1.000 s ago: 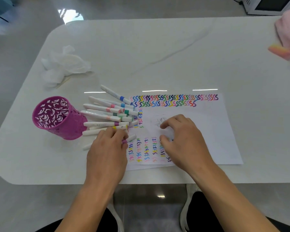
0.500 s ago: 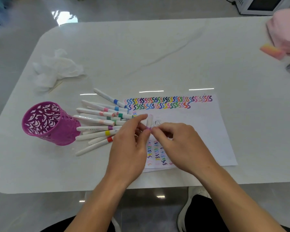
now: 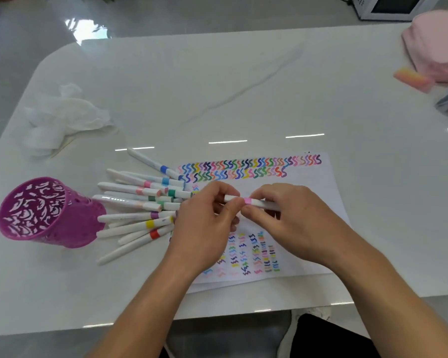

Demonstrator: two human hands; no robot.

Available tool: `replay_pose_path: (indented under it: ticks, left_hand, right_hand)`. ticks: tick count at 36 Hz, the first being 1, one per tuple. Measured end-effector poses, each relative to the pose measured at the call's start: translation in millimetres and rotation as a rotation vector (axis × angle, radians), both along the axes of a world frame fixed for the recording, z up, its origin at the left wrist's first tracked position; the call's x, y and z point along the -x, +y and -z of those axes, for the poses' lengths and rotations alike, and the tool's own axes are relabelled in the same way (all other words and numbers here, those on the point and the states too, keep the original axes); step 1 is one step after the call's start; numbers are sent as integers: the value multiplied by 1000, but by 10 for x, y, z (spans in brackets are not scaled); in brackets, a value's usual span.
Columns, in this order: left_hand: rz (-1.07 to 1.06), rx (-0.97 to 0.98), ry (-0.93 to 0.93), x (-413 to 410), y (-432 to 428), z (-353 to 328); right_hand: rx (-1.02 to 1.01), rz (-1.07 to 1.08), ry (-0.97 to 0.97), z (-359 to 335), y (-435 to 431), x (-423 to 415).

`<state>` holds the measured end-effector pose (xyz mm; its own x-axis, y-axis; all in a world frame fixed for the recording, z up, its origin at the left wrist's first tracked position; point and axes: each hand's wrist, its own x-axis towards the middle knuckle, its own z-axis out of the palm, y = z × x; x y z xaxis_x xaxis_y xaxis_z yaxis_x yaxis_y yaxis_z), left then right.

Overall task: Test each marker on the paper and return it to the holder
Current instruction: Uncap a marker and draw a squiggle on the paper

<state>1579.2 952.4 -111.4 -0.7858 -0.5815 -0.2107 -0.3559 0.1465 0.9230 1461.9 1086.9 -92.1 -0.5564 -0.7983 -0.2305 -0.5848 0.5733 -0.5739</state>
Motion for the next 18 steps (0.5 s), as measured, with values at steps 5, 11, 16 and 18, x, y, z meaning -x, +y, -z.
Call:
replay_pose_path:
  ticks: [5, 11, 16, 18]
  left_hand:
    - [193, 243, -105, -9, -46, 50]
    - [315, 373, -141, -7, -85, 39]
    - [315, 463, -110, 65, -48, 63]
    - [286, 463, -87, 106, -44, 72]
  right_hand:
    - [-62, -72, 96, 26, -5, 45]
    - [-90, -117, 104, 41, 11, 65]
    - [-99, -128, 135, 95, 16, 68]
    - [-91, -118, 148, 106, 18, 104]
